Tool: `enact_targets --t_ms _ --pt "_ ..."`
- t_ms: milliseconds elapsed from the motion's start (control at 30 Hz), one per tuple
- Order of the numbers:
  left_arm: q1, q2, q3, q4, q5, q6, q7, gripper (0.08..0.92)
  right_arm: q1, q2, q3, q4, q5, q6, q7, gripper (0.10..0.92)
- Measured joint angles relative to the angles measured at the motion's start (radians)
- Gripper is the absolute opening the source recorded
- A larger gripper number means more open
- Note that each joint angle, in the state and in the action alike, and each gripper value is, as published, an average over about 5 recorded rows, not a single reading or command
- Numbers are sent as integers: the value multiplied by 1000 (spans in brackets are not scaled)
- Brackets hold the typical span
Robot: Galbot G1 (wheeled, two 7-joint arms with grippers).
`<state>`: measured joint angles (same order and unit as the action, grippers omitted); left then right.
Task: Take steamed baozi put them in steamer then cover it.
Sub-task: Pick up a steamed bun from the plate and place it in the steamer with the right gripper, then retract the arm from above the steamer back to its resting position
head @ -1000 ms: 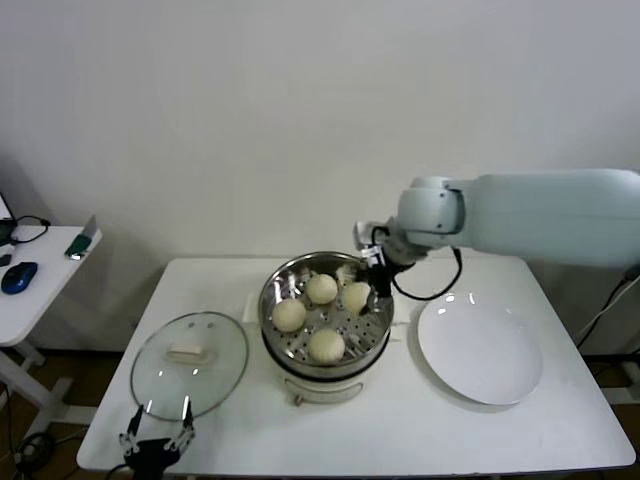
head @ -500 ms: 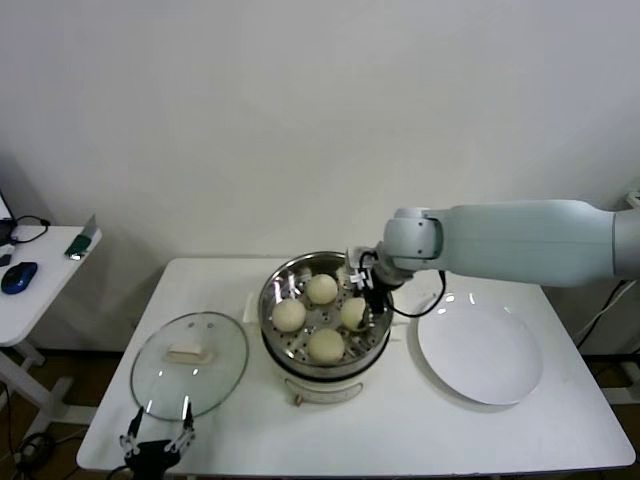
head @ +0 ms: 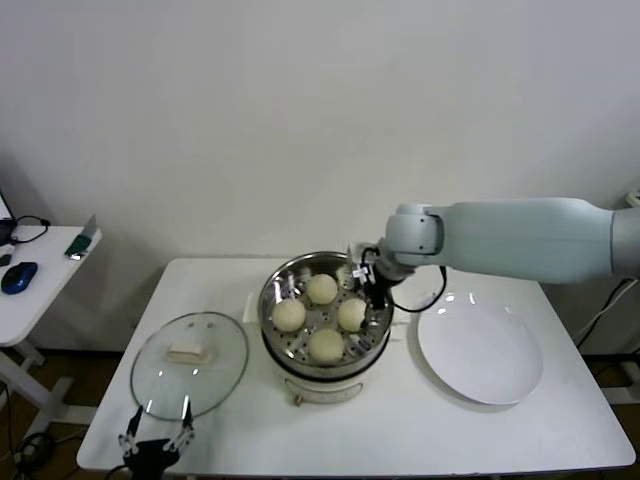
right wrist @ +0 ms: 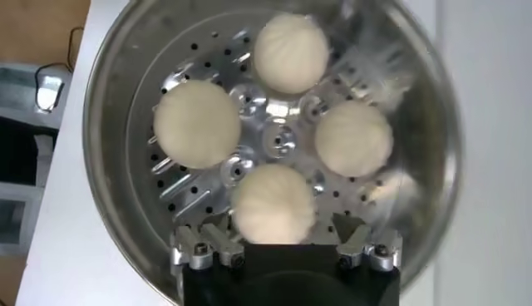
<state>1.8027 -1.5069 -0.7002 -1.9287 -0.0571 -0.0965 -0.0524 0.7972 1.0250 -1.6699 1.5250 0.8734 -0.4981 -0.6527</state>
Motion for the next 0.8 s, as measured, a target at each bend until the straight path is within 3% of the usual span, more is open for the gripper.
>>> enact_targets --t_ms 200,400,800 --pt "5 12 -7 -12 -4 12 2 823 26 -52 78 -17 88 13 1 823" --pt "2 23 -11 -32 -14 22 1 823 -59 -140 285 -37 149 46 113 823" --pt "-34 64 -22 -59 15 13 -14 823 -534 -376 861 14 82 199 398 823"
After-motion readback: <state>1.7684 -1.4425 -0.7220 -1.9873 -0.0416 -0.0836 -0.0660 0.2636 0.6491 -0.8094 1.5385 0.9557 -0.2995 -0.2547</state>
